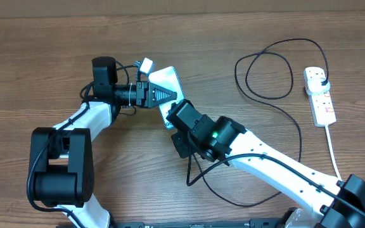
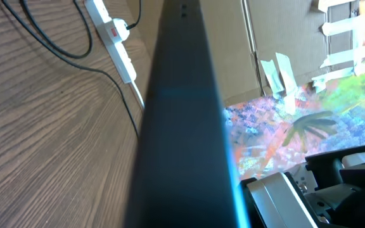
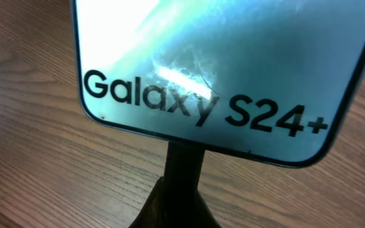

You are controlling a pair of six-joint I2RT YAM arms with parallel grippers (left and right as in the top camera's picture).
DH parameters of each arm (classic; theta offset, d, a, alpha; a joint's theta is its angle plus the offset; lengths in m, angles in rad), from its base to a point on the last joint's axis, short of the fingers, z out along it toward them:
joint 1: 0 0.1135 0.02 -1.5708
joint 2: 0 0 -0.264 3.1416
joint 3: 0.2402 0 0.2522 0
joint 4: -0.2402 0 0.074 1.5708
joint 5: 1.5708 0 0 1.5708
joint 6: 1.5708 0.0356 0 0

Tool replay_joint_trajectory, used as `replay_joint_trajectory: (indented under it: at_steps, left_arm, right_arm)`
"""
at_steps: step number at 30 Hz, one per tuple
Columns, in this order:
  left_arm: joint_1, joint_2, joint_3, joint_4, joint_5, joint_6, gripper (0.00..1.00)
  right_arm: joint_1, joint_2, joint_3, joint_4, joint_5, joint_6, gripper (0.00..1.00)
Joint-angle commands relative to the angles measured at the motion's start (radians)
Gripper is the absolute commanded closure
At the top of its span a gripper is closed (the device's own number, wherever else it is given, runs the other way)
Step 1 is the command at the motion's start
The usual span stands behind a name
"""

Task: Plug charger to phone and switch on socket

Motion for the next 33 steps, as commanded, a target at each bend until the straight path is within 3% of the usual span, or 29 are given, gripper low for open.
replay_joint_trajectory:
  at_steps: [1,6,12,16,19,25,29,33]
  left_arm:
    - [-0.05,0.003,-0.011,-0.008,0.052,0.045,0.96]
    - [-0.047,0.003,-0.011,-0.007,0.052,0.045,0.96]
    - [-0.049,0.003,-0.011,-0.008,0.051,0.029,0.96]
    - [-0.051,0.003,-0.011,-0.008,0.05,0.011,0.96]
    - [-0.069,0.002,-0.011,-0.007,0.043,0.01,0.96]
    - [-0.179,0.002,-0.011,0.024,-0.124,-0.131,0.96]
    - [-0.294,0.002,-0.01,0.187,-0.28,-0.274,0.96]
    - [-0.39,0.002,0.003,0.34,-0.435,-0.322,0.96]
  right_arm:
    - [-0.005,-0.01,0.121,0.076,0.05,-0.032,0.95]
    - [-0.005,-0.011,0.121,0.043,0.036,-0.003,0.77]
    - [-0.005,-0.013,0.137,-0.008,0.019,-0.003,0.48]
    - [-0.005,-0.026,0.22,-0.142,0.02,-0.003,0.17]
    - [-0.006,-0.054,0.298,-0.24,0.031,-0.003,0.04]
    - [-0.006,-0.174,0.352,-0.366,0.165,0.028,0.0]
    - [-0.006,-0.267,0.352,-0.471,0.373,0.114,0.0]
    - [-0.006,-0.35,0.351,-0.61,0.557,0.253,0.0]
